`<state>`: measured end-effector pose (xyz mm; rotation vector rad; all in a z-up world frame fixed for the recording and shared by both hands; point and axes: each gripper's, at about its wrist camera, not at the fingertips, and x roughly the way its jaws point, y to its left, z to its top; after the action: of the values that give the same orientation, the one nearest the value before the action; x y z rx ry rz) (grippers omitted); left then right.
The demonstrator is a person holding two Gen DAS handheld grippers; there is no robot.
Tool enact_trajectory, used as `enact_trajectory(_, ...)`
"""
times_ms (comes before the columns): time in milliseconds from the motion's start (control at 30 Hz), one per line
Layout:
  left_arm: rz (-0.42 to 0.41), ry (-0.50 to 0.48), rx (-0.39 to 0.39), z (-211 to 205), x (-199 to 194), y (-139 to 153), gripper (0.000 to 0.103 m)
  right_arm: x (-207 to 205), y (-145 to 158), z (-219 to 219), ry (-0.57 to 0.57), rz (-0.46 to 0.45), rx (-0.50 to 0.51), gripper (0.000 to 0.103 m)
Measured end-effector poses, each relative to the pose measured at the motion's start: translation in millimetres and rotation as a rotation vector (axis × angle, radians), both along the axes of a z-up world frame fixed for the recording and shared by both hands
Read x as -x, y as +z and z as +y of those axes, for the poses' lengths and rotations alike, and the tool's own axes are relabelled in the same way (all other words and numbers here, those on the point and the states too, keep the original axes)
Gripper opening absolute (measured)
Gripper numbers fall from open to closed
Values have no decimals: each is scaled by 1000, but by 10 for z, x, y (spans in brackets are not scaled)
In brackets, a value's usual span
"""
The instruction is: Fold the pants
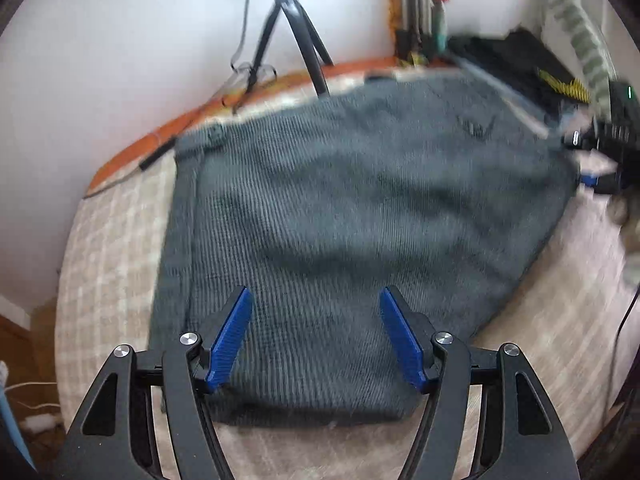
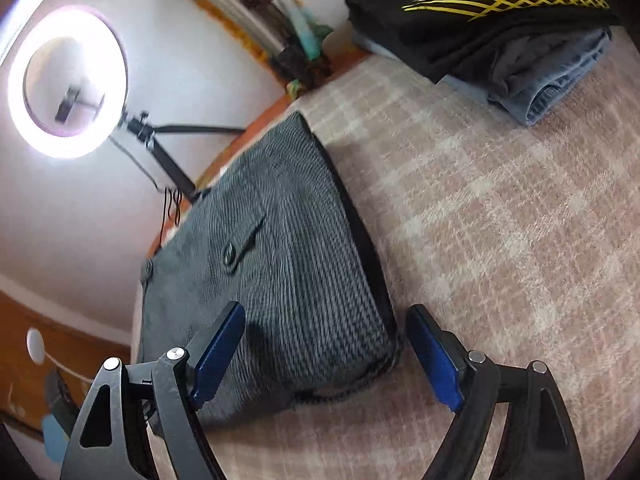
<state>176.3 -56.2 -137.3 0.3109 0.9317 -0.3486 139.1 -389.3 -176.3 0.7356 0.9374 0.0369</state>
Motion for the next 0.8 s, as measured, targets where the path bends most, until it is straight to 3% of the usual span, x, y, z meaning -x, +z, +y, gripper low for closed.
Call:
enact_trajectory(133,-50,23,77,-194,-182,263,67,-63,11,74,-6,-11,26,84)
enact_trajectory(200,-86,15,110,-355,-250,341,67,-107,-10,140,-1,-10,21,66)
enact_trajectory(233,-104,11,122,-440,-280,343,67,-120,-24,166,3,-4,16,64)
enact_trajectory(300,-115,26,127,-589,-378,286,67,-132,-28,183,-7,-10,30,49)
enact_trajectory(500,-42,19,25,-838,-495,-262,67,-159,-36,146,-3,-14,51,28)
enact_trajectory(600,-54,2,-7,-870,-484,-326,68,-154,-26,117,13,-29,48,24)
enact_trajectory(700,-39,50,52,-774,-532,-214,67,-150,30,154,25,-48,77,23)
enact_trajectory(800,-79,101,70,-678,-540,-82,67,-161,28,162,18,-52,61,26)
